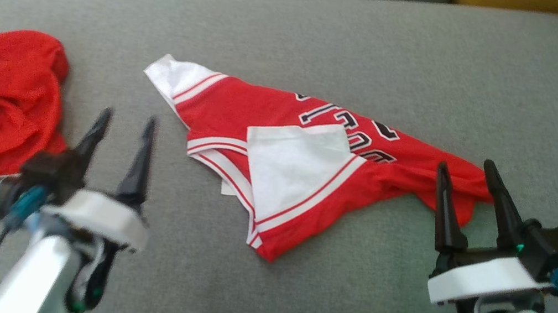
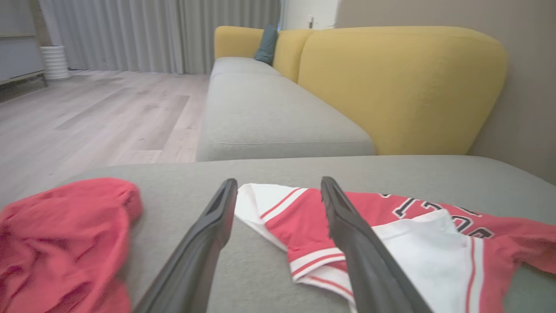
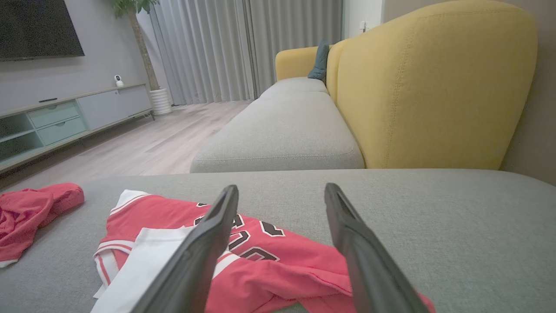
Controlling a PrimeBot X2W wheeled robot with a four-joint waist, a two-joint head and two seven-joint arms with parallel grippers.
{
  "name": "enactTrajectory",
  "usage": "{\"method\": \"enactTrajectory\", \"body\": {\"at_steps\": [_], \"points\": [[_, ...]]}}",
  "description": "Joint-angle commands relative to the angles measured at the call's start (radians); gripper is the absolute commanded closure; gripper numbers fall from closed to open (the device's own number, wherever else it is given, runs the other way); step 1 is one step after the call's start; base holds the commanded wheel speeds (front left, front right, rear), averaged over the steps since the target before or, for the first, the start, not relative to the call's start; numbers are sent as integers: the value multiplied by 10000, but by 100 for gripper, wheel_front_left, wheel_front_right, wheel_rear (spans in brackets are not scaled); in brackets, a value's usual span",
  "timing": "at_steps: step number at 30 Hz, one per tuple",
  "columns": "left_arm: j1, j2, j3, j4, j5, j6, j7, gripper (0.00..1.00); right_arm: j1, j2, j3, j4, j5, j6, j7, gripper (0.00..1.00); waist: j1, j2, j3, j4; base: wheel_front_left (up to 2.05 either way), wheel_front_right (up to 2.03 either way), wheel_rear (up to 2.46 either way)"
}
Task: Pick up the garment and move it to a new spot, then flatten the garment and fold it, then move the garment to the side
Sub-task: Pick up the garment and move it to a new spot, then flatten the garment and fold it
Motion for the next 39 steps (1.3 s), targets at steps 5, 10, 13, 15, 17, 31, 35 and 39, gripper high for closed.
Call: {"method": "enactTrajectory", "body": {"at_steps": [5, 10, 13, 15, 17, 31, 35, 39], "points": [[573, 532, 1081, -713, 126, -29, -77, 0, 234, -30, 170, -453, -125, -7, 186, 0, 0, 0, -423, 345, 0, 0, 0], [1134, 680, 1204, -1017, 330, -248, -77, 0, 497, -30, 173, -496, -181, -7, 332, 0, 0, 0, -703, 384, 0, 0, 0], [1312, 717, 1175, -1150, 486, -236, -77, 0, 616, -30, 173, -514, -193, -7, 382, 0, 0, 0, -805, 352, 0, 0, 0], [1555, 717, 1174, -1255, 589, -180, -77, 0, 799, -30, 157, -534, -184, -7, 443, 0, 0, 0, -990, 292, 0, 0, 0], [1704, 714, 1176, -1301, 612, -142, -77, 0, 917, -30, 148, -561, -163, -7, 481, 0, 0, 0, -1079, 261, 0, 0, 0], [2049, 775, 1279, -1493, 730, 174, -78, 0, 1158, -30, 127, -781, -64, -7, 568, 0, 0, 0, -1162, 206, 0, 0, 0], [2042, 777, 1282, -1476, 711, 197, -78, 0, 1155, -30, 163, -771, -59, -7, 566, 0, 0, 0, -1136, 201, 0, 0, 0], [2026, 779, 1277, -1463, 700, 219, -78, 0, 1141, -30, 160, -771, -57, -7, 570, 0, 0, 0, -1119, 204, 0, 0, 0]]}}
